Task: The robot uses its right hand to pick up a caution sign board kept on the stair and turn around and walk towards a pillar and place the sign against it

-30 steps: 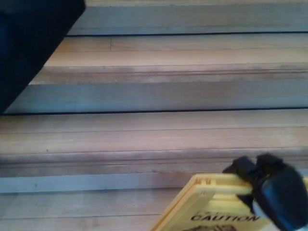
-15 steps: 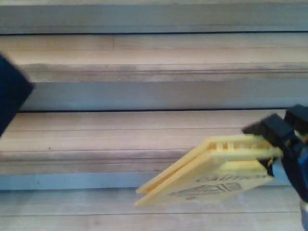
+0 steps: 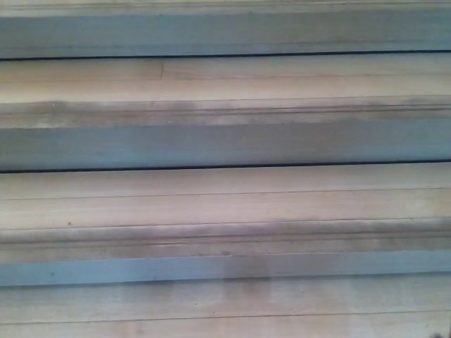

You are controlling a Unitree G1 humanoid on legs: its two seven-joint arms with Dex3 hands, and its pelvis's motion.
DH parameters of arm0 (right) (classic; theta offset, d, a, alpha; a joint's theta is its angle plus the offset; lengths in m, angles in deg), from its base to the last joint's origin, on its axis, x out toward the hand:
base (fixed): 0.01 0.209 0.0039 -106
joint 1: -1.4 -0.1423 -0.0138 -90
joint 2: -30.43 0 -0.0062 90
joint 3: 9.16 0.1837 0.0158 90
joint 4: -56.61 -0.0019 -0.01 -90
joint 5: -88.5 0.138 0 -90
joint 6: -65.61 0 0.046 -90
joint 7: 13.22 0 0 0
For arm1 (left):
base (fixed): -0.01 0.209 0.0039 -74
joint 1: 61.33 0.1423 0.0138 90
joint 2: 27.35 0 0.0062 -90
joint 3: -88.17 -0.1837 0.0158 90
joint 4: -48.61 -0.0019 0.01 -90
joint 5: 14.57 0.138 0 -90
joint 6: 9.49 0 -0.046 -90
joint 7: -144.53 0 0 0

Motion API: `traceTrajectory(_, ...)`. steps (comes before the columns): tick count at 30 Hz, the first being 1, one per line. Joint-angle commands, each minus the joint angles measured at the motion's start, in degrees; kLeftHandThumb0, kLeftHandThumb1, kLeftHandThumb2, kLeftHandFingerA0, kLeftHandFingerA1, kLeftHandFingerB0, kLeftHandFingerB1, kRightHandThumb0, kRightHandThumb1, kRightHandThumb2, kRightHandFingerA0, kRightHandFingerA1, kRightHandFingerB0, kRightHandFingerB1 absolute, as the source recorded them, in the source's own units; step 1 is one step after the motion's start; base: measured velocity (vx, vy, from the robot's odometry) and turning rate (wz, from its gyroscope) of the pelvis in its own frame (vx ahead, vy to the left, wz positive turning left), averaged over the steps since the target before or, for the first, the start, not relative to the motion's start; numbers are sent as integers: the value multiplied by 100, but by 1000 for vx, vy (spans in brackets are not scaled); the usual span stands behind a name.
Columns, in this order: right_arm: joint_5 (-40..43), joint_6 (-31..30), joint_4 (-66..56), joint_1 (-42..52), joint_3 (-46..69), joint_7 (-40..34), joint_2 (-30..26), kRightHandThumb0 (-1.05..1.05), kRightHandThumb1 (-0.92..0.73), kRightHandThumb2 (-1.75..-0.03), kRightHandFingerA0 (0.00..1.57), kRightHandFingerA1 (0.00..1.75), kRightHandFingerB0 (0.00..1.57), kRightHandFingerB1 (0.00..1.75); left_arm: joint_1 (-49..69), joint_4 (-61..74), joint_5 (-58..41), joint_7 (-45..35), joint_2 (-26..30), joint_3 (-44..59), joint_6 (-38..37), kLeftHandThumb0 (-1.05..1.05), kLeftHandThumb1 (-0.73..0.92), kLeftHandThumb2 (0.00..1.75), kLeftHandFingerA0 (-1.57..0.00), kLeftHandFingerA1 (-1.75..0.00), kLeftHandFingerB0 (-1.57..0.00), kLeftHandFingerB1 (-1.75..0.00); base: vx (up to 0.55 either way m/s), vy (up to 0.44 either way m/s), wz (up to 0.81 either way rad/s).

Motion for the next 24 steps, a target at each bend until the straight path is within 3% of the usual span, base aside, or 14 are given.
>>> traceTrajectory(1, -238, 1193, -710, 884, 977, -1598, -481, -15, -64, -72, 90, 169, 86, 97, -94, -113, -125, -66, 49, 88, -458, -34, 42, 68, -113, -70, -99, -65, 0, 0, 0)
traceTrajectory(9, 115, 1546, -959, 1211, 1868, -1256, -338, -22, -65, -82, 95, 165, 85, 101, -8, -79, -84, -1, 17, 72, -488, -35, 42, 68, -115, -71, -100, -66, 0, 0, 0)
traceTrajectory(10, 167, 1621, -1005, 1222, 1932, -1199, -298, -27, -57, -103, 120, 130, 83, 95, 1, -72, -111, -44, 8, 87, -499, -34, 41, 69, -116, -71, -99, -66, 0, 0, 0)
traceTrajectory(11, 226, 1737, -1060, 1212, 2003, -1133, -238, -22, -68, -80, 94, 165, 82, 101, 10, -66, -148, -100, -11, 113, -537, -35, 42, 68, -113, -71, -98, -66, 0, 0, 0)
traceTrajectory(16, 107, 2075, -1087, 1126, 2123, -1252, 38, -20, -66, -77, 96, 162, 84, 99, -20, -166, -139, -80, -9, 158, -565, -36, 43, 66, -115, -70, -101, -65, 0, 0, 0)
traceTrajectory(17, 67, 2143, -1097, 1121, 2149, -1283, 104, -26, -56, -102, 118, 129, 81, 95, -7, -150, -130, -54, -16, 159, -557, -37, 42, 66, -116, -71, -101, -66, 0, 0, 0)
traceTrajectory(18, 69, 2200, -1131, 1153, 2197, -1233, 159, -26, -56, -102, 118, 129, 81, 95, 3, -131, -131, -43, -24, 167, -561, -37, 42, 66, -116, -71, -101, -66, 0, 0, 0)
traceTrajectory(19, 102, 2315, -1269, 1342, 2288, -1197, 251, -22, -68, -75, 99, 168, 81, 105, 27, -153, -99, -65, -16, 155, -615, -35, 42, 68, -115, -70, -101, -65, 0, 0, 0)
traceTrajectory(21, 77, 2500, -1320, 1562, 2435, -1308, 415, -21, -67, -77, 93, 161, 81, 96, 52, -144, -166, -136, -42, 208, -571, -34, 42, 68, -116, -70, -99, -65, 0, 0, 0)
traceTrajectory(24, 88, 2774, -1305, 1770, 2677, -1346, 679, -25, -69, -78, 96, 162, 83, 99, 86, -175, -194, -163, -66, 274, -580, -35, 44, 66, -113, -70, -97, -65, 0, 0, 0)
